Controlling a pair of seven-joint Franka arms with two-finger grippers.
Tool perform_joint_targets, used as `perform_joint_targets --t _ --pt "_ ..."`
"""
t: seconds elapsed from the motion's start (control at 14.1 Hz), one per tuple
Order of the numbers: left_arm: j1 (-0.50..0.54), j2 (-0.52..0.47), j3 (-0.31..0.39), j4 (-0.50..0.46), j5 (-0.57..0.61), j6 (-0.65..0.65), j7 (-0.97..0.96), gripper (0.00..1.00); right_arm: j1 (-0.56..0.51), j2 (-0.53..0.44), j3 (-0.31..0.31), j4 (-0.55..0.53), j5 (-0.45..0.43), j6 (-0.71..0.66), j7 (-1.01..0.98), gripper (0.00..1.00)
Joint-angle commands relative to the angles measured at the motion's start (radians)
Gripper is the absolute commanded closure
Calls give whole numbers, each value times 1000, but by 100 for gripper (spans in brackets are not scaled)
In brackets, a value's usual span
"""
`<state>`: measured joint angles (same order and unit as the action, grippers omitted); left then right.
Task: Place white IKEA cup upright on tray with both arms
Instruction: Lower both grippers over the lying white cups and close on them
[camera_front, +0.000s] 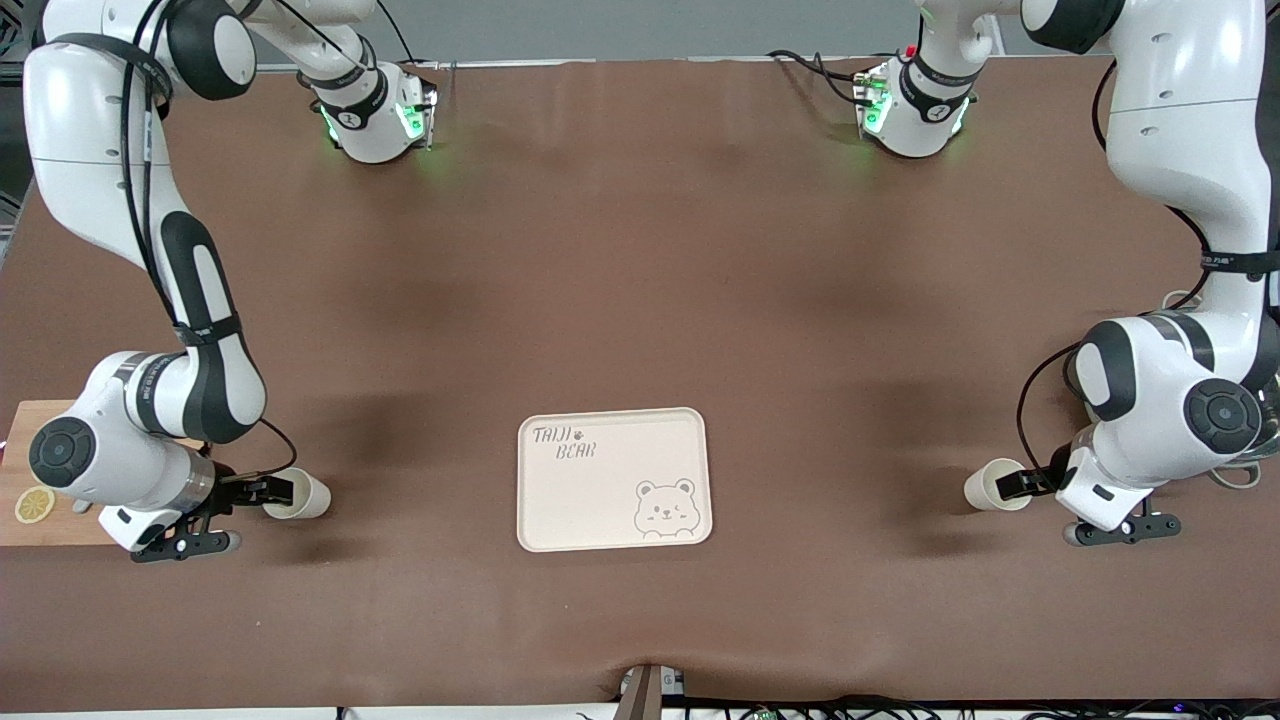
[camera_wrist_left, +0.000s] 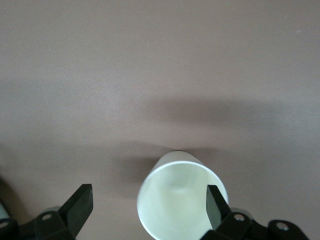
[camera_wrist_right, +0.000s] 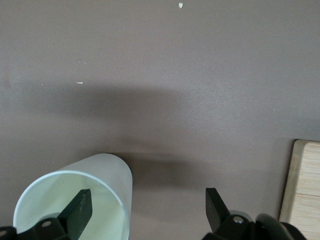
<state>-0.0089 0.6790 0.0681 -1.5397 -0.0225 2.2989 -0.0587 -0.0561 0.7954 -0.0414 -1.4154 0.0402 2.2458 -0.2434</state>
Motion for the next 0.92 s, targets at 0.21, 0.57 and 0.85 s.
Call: perform_joint_targets --t 0.21,0.57,0.85 --pt "9 4 -7 -62 9 97 17 0 4 24 1 26 6 -5 -10 0" --pt "9 2 -8 -62 3 97 10 70 12 25 1 27 6 -5 -11 19" --pt "6 1 -10 -60 3 97 5 94 12 25 1 26 4 -5 -11 66"
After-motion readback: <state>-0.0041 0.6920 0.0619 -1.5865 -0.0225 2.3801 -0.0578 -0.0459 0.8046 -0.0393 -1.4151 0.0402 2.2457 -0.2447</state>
